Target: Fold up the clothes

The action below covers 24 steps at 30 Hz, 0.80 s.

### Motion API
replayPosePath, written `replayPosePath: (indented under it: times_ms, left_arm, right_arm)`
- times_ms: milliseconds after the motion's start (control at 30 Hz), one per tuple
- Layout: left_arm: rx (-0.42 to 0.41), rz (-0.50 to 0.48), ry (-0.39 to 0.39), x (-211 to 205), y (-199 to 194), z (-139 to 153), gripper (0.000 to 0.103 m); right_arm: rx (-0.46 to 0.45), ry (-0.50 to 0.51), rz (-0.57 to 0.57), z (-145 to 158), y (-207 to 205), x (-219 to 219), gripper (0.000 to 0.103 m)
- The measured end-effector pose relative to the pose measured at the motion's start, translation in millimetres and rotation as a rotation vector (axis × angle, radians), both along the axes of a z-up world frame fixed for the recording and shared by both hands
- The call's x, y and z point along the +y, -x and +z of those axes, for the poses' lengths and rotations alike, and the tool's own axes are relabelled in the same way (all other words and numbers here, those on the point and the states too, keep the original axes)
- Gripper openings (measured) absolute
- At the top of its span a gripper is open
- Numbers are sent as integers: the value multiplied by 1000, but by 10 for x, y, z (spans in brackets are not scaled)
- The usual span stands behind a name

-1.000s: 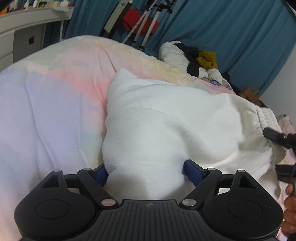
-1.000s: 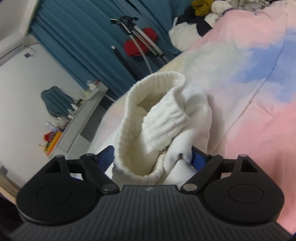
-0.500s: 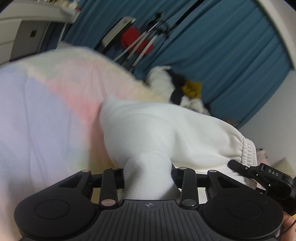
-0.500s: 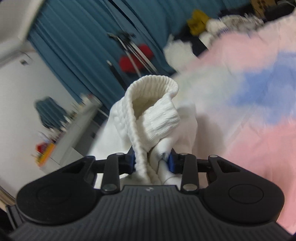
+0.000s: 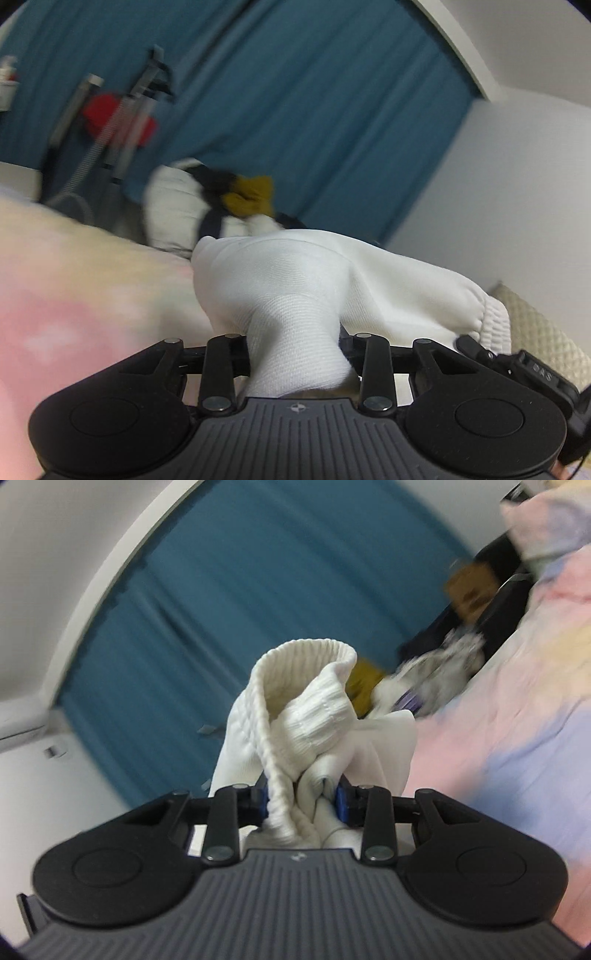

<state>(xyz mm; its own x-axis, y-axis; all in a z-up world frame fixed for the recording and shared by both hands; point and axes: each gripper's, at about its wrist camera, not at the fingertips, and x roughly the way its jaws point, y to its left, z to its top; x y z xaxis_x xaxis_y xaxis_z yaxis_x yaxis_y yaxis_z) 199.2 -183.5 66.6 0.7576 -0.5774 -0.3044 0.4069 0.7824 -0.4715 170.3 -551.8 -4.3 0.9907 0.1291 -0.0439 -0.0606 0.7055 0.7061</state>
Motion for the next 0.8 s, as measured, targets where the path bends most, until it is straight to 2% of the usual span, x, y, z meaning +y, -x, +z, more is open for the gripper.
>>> replayPosePath:
  times_ms: [67,167,267,333,400,467,567,700,800]
  left_arm:
    - [11,-59,-27,-342,-327,-128,36]
    - [56,-126,-76,-775,-760,-430,36]
    - [111,-163,-163,-1104,-1031,-876,36]
    - [187,-171,-205,-1172,-1121,-1211,40]
    - [209,-184,-259,-1164,-1137,-1449,44]
    - [200,-200,-303,-1101,-1158,-1579,48]
    - [202,-201,-330,-1047,-1116,-1542,57]
    - [187,-187,-424,-948,-930,-1265,67]
    - [147,-190,-458,-867,-609,-975,76]
  right_arm:
    - [20,18,-65,-123,-141,-222,35]
    - [110,26,-130,-436,-370,-531,35]
    - [310,2,-160,-934,-652,-703,35]
    - [416,-14,-151,-1290,-708,-700,35]
    - [519,-31,-142,-1645,-761,-694,36]
    - [520,0,-137,-1640,-781,-665,37]
    - [535,-17,-141,-1462,-807,-693,43]
    - [563,-3,-146,-1248,-580,-587,51]
    - [557,35,-153,-1047,-249,-540,51]
